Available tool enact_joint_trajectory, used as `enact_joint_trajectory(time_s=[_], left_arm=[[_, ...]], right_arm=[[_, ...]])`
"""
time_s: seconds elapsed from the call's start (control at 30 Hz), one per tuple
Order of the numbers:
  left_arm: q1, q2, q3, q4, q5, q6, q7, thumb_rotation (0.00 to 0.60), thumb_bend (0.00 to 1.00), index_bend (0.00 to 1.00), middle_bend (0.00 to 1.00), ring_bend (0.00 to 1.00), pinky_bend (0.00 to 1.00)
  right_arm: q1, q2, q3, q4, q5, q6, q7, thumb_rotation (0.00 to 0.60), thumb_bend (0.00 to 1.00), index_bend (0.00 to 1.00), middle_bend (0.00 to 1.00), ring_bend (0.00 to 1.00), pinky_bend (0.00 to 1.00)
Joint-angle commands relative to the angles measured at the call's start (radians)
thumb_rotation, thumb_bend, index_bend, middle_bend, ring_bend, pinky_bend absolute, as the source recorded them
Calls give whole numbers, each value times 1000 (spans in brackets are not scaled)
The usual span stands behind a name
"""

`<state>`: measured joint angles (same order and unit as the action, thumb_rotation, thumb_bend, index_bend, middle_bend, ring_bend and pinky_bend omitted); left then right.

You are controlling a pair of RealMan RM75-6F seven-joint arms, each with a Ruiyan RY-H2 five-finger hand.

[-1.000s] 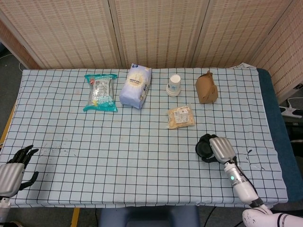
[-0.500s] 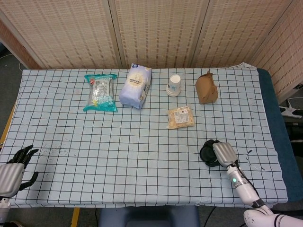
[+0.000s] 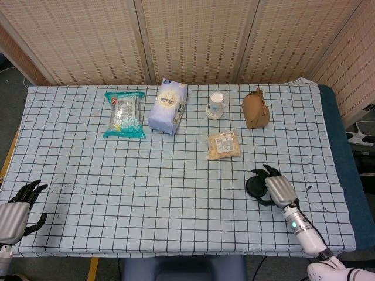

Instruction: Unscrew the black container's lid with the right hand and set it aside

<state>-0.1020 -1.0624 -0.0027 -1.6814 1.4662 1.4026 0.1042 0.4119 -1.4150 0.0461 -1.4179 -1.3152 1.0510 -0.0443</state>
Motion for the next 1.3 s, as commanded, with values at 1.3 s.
enact_joint_trajectory(time_s=[1.3], left_arm=[[-3,-1,9,-5,7,-8,20,600,388,163,57,86,408]], right_arm=[[-44,21,89,-81,-20,161,-14,600,153,493,461,304,207]])
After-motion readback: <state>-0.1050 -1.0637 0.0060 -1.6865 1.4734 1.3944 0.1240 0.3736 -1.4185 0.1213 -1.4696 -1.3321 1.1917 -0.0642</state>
